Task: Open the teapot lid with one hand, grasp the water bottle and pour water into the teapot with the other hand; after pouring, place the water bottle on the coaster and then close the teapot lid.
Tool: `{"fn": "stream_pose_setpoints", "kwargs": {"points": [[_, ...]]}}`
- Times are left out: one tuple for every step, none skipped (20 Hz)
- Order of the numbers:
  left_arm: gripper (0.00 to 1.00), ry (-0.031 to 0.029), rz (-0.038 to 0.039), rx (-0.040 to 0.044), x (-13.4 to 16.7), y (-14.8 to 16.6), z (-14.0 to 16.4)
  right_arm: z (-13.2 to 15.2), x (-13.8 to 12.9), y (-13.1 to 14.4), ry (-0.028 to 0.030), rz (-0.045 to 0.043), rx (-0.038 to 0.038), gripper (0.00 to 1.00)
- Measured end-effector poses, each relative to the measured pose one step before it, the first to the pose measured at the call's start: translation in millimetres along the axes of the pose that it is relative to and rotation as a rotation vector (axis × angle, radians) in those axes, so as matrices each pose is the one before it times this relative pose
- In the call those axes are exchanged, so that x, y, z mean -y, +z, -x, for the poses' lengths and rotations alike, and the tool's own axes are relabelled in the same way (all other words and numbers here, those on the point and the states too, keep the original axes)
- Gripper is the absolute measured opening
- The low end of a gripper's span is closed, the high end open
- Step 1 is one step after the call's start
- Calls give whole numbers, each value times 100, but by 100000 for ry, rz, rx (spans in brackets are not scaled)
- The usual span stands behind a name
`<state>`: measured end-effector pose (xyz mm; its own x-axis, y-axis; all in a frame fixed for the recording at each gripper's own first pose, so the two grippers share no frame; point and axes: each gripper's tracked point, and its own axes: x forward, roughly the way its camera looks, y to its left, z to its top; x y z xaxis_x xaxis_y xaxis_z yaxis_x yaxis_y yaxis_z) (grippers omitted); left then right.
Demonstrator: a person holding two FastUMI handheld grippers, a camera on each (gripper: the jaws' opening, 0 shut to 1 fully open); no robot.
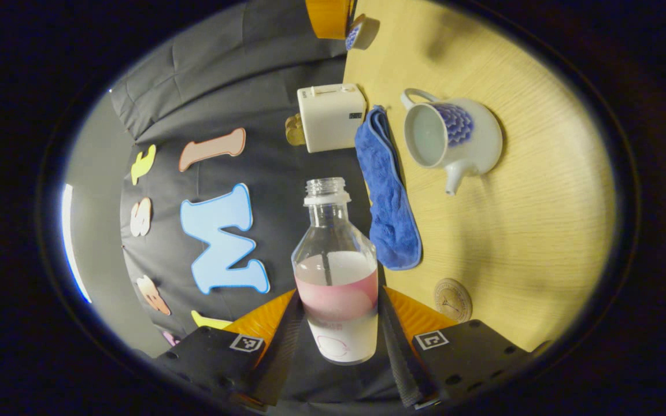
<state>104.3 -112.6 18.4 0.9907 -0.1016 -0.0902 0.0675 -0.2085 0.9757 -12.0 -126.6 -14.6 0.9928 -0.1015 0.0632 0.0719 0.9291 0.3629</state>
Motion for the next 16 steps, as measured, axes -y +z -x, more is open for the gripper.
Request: {"fn": "stream_pose_setpoints", "kwargs": {"points": [[87,37,-1492,0,84,104,-78,38,34,-47,-39,-38,-32,1],[87,95,-1257,196,-5,-78,101,-50,39,32,-44,-79,-114,1],[87,190,-1123,87,-37,141,73,3,-39,-117,37,-112,-122,1],[87,329,-1151,182,-101,66,7,62,-5,81,-8,-59,-6,1],[87,375,-1182,90,-49,109,60,-1,55,-17,7,62,6,1],[87,288,-1097,366,-36,42,12,12,-10,36,12,42,53,1],[87,374,-936,189,-82,170,25,-26,-24,-92,61,62,-92,1],[87,229,-1004,60,-86,88,-52,11,-19,14,38,56,-98,1],[87,101,-663,5,52,94,-23,1,-36,-34,67,53,-64,1],[87,63,-515,76,-76,12,-5,13,-24,83,2,79,12,1],[87,39,-551,155,-31,29,50,-28,17,-62,12,31,-28,1],[87,122,-598,-85,-74,36,-47,20,-1,40,76,-55,29,1],[87,153,-829,-56,-13,43,-50,-30,21,-74,-6,25,-40,1],[87,93,-684,174,-54,32,62,-6,14,6,90,-35,-45,1],[87,-137,-374,78,48,36,-16,19,-49,1,97,6,-60,1],[87,-15,-240,60,-57,-25,5,23,12,11,29,121,-62,1]]}}
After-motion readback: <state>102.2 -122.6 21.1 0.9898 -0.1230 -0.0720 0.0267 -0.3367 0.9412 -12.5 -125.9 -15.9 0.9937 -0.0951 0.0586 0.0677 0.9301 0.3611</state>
